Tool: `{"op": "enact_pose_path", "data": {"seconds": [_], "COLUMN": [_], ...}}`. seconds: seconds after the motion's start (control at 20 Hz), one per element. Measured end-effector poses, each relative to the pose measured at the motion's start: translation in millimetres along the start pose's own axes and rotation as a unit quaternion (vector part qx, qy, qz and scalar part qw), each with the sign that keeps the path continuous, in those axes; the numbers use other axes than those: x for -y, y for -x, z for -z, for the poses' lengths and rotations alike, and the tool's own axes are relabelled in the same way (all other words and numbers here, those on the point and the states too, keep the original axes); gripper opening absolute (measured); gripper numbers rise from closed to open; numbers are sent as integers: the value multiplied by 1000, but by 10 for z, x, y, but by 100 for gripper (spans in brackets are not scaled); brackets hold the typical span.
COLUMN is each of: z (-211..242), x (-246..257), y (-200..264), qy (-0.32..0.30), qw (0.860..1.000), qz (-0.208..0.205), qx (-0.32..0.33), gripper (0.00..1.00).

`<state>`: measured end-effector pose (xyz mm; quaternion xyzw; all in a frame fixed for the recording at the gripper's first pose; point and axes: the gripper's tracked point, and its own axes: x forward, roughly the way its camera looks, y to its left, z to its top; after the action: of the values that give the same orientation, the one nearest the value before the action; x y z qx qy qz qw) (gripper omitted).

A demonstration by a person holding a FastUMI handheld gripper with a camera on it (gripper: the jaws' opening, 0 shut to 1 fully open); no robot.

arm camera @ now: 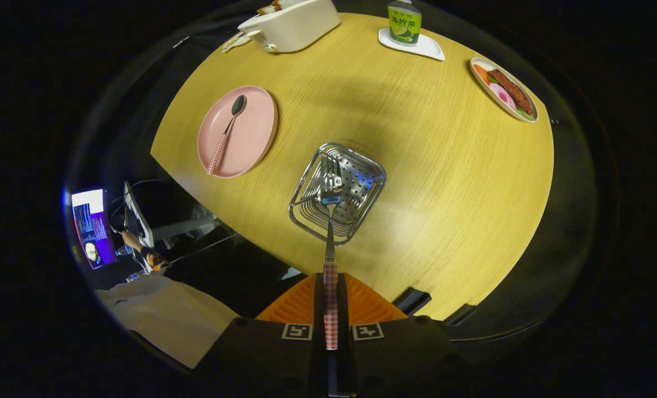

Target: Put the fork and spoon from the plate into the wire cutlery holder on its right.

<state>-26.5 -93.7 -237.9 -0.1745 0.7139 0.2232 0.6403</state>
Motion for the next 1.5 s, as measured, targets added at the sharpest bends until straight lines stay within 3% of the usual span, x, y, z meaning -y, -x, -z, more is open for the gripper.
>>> {"op": "enact_pose_path", "data": {"seconds": [0.2, 0.5, 0.75, 0.8, 0.9, 1.15, 1.2, 1.35, 1.5], "z": [-47, -147, -318, -319, -363, -505, -536, -652, -714], "x": [76, 116, 72, 90, 102, 91, 86, 35, -84], "y": [-121, -307, -283, -306, -231, 61, 150, 429, 712], "qy": [17, -11, -21, -22, -28, -55, -59, -67, -81], "qw": [999, 995, 996, 996, 997, 998, 997, 987, 970], "qz": [6, -3, -15, -16, -17, -32, -32, -28, -24], "qx": [-39, -101, -85, -79, -63, 20, 47, 140, 230], "gripper": [12, 12, 16, 21, 45, 79, 96, 100, 100]}}
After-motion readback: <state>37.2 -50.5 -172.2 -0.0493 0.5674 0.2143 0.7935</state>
